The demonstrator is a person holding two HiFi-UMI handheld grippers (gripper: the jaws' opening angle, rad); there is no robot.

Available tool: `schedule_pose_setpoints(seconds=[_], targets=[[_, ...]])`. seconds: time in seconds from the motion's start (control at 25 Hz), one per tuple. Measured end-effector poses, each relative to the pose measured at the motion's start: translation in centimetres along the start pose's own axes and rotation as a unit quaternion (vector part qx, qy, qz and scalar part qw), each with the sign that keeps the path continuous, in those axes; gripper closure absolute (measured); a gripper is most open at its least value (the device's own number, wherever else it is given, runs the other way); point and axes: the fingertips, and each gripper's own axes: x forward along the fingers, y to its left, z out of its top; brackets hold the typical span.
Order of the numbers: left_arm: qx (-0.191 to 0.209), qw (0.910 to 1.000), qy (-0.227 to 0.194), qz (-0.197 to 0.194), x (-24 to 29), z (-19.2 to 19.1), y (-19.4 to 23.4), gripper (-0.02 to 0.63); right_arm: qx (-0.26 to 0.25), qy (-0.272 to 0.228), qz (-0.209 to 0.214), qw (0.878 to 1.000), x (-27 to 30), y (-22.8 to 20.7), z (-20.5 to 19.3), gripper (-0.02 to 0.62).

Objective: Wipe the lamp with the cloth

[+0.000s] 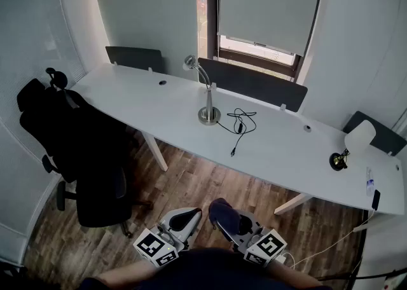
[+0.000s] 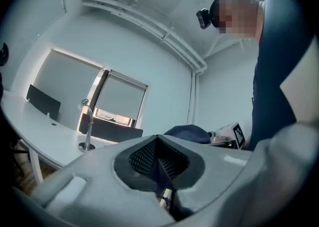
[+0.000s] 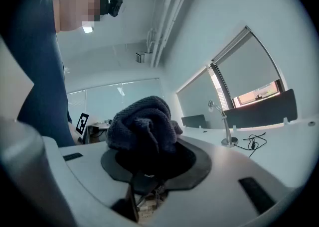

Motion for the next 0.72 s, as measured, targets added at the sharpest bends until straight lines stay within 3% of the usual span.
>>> schedule_pose_setpoints(seconds=[0.72], targets=[[-0.004,0.9998,0.0,0.018,2.7,-1.0,-1.2,0.6,-0.012,-0.001,0.023,1.0,-1.7,-2.0,0.3,0.463]])
